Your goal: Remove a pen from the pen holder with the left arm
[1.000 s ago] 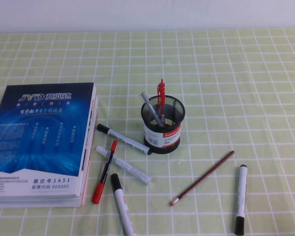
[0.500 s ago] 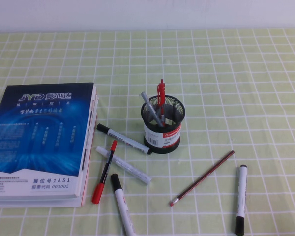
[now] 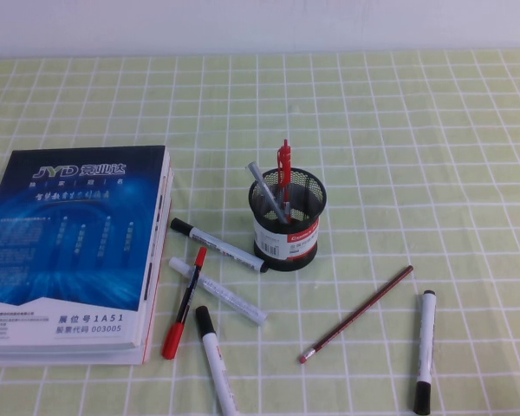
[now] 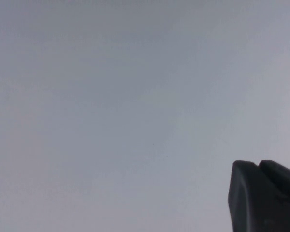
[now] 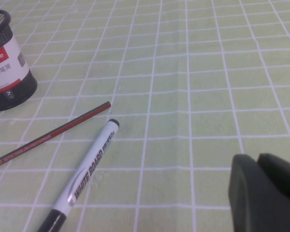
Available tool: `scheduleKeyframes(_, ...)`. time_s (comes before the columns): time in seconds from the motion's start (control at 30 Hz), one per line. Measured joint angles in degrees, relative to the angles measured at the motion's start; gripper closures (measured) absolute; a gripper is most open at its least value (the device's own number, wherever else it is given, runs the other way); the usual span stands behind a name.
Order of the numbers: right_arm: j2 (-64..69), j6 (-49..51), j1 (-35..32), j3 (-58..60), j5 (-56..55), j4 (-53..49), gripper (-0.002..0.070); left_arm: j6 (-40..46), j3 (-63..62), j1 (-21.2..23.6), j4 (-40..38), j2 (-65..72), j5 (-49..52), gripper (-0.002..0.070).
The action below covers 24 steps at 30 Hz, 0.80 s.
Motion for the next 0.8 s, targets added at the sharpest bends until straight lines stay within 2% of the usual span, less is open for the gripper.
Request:
scheduleKeyframes(0.1,0.00,0.00,0.00,0.00,0.00,0.00,0.0691,-0.46,0.00,0.00,0.00,0.00,0.28,0.0678)
scheduleKeyframes(0.33,0.00,0.00,0.00,0.00,0.00,0.00,0.0691,-0.80,-3.38,0.00,0.00,2.09,9.40,0.0678)
scheduleKeyframes(0.6,0.00,0.00,0.00,0.00,0.00,0.00,0.0691,-2.63,-7.33,0.00,1.43,15.65,6.03,0.0678)
scheduleKeyframes(0.8,0.00,0.00,0.00,0.00,0.00,0.00,0.0691,-14.64,-7.59,0.00,11.34,27.66,-2.79,0.0678)
